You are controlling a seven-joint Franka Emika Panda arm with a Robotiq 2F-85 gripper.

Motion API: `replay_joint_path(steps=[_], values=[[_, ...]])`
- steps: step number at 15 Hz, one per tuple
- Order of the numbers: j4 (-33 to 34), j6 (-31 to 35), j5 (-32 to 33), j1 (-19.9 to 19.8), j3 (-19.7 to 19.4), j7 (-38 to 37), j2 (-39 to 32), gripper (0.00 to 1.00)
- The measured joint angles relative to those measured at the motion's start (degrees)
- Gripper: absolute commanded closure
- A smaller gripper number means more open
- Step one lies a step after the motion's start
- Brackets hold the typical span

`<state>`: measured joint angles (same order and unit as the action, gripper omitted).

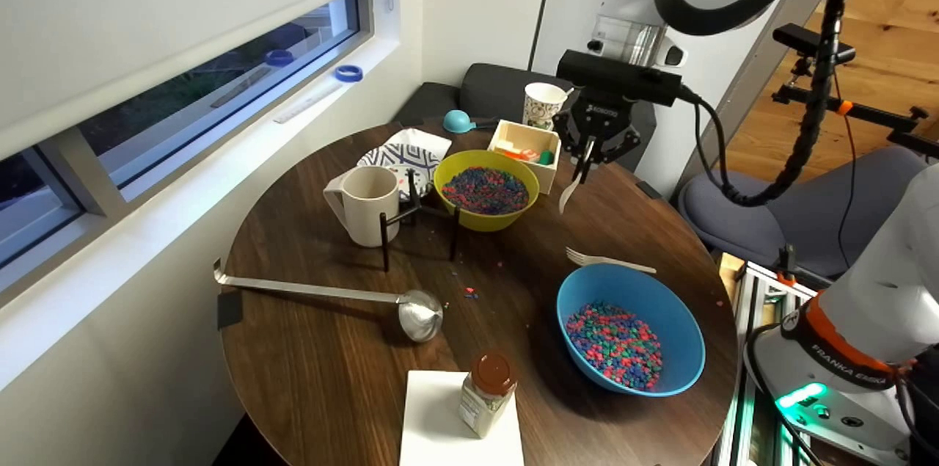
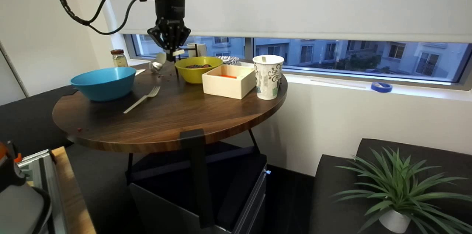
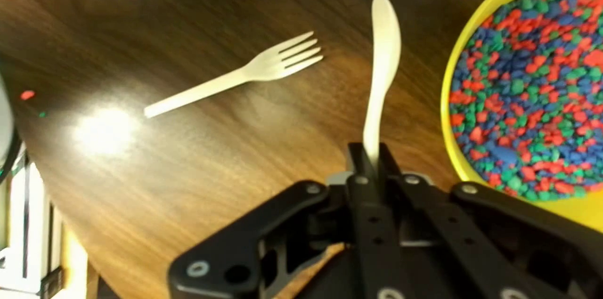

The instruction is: Pick up a spoon from the table and place it in the styrofoam cup at the front edge of the table

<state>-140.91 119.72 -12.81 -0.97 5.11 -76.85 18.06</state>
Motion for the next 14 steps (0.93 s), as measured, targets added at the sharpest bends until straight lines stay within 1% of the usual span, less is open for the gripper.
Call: replay_joint_path(steps=[3,6,9,12,13,14], values=[[2.9,-8.5,7.3,-2.7,-0.1,-2.7,3.2,0.99],[7.4,-13.2,16.7,-5.5,0.0,-6.7,4.8,0.99],[11.5,-13.8,25.1,-7.3,0.8,-12.1,4.0,0.99],[14.3,-13.8,32.7,-7.7,2.6,-20.7,1.8,0.99],[14.9,-13.8,35.4,-7.7,3.4,-23.9,0.7,0.94],[15.4,-14.3,37.6,-7.6,4.2,-26.9,-0.5,0.94]])
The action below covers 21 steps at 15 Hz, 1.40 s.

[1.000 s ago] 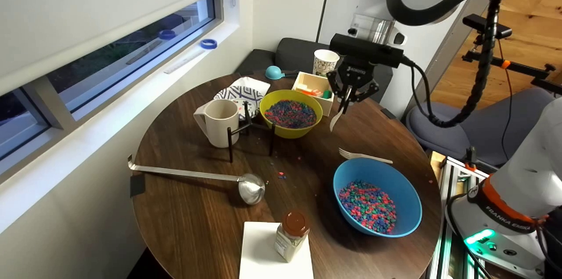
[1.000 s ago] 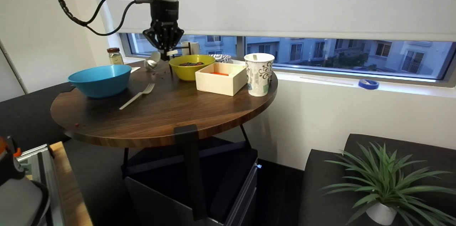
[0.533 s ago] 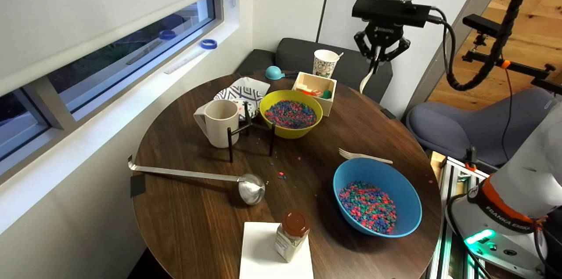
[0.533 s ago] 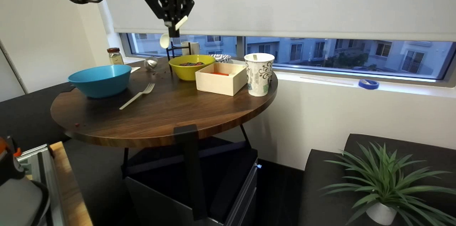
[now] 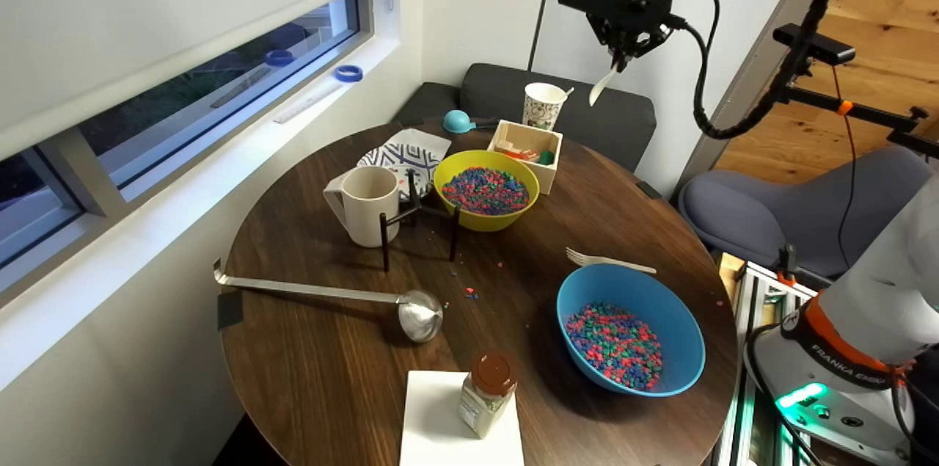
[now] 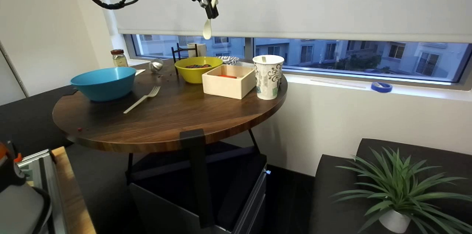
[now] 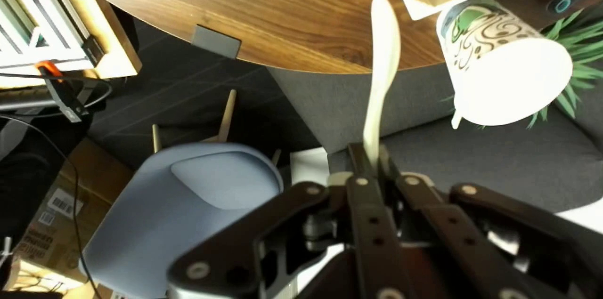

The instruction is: Pick up a spoon from the table and place it in the styrofoam cup at the front edge of the table

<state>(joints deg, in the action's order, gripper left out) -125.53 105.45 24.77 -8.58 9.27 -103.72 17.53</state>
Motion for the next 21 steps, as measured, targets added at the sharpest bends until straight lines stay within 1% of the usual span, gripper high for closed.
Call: replay_joint_path(steps=[1,3,5,6,9,11,16,19,21], values=[[0.5,-0.5,1.4,0.1,0.6,-2.2,-1.2,0.94],[1.1,-0.8,2.3,0.2,1.2,-4.0,-2.8,0.94],[1.4,-1.0,2.4,0.1,1.1,-4.2,-3.1,0.94],[1.5,-1.1,2.4,0.1,1.1,-4.2,-3.1,0.99],[1.9,-1.1,2.4,0.8,0.5,-4.2,-3.2,0.99],[2.8,-0.4,3.8,1.7,0.0,-4.0,-4.2,0.99],[8.7,0.2,11.6,3.1,-0.5,-3.4,-10.5,0.99],[13.0,0.1,13.8,3.6,-2.2,-1.2,-14.9,0.99],[15.4,0.1,14.2,3.9,-3.6,0.5,-17.4,0.99]])
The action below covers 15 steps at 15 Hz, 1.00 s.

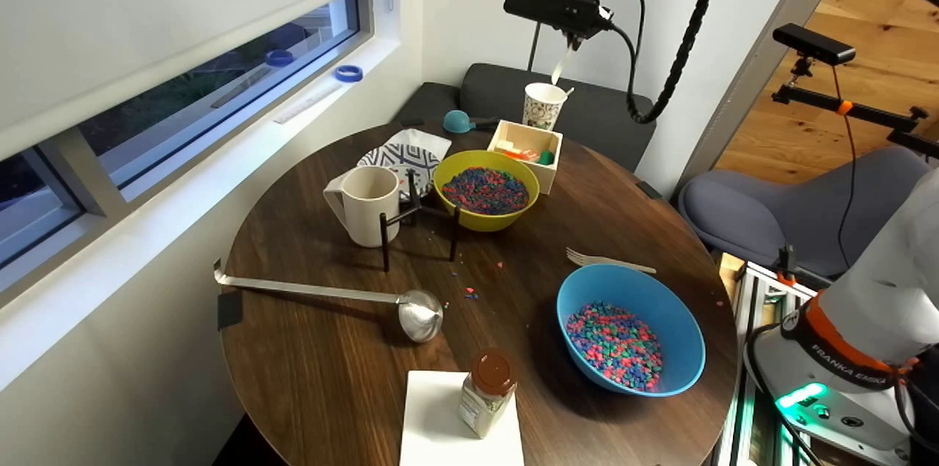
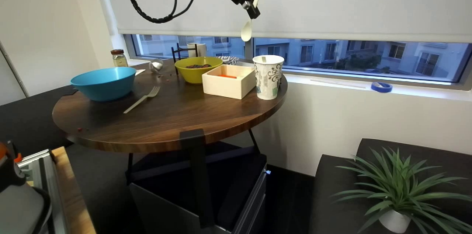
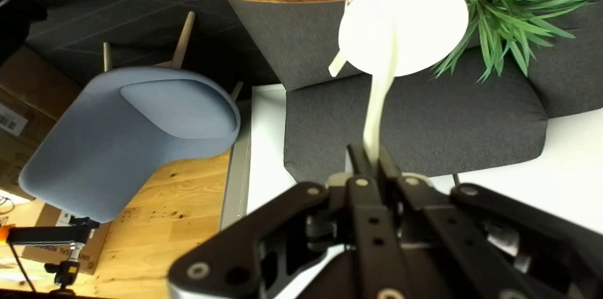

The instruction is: Pick up a spoon from the table and place it in the styrofoam cup at the front edge of the table

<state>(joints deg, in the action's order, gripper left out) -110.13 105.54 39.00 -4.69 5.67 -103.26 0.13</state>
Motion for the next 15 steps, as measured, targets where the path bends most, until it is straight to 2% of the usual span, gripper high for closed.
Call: replay_joint_path(steps=[7,15], values=[[5.0,0.0,0.2,1.2,-3.8,2.1,-6.0,0.99],[6.9,-0.1,0.8,2.6,-6.5,2.1,-11.8,0.99]])
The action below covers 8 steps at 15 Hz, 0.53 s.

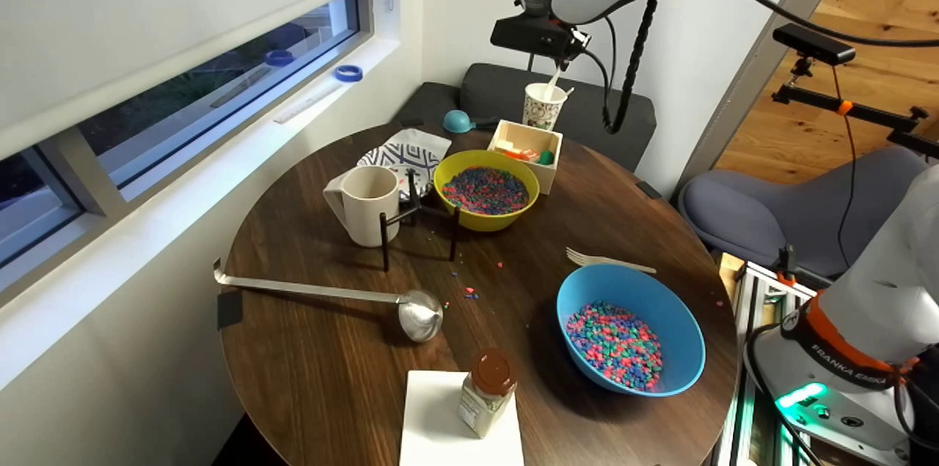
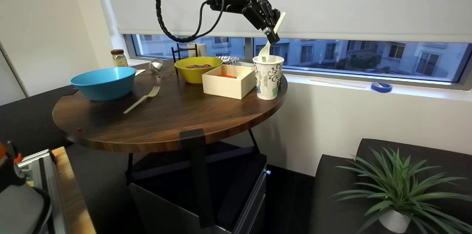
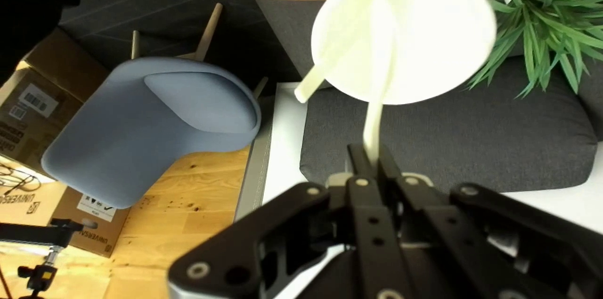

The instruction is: Pick up a spoon from the table and place it in the styrofoam cup at the front edge of the table

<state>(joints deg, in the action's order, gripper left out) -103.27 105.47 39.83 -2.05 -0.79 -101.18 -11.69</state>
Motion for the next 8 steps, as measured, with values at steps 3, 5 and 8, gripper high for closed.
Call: replay_joint_path(steps=[3,5,8], values=[[0.6,0.0,0.0,0.5,-0.5,0.0,-1.6,0.69],[1.1,-0.1,0.0,0.9,-0.7,0.0,-2.4,0.55],[1.5,-0.2,0.0,1.6,-0.9,0.0,-2.8,0.33]])
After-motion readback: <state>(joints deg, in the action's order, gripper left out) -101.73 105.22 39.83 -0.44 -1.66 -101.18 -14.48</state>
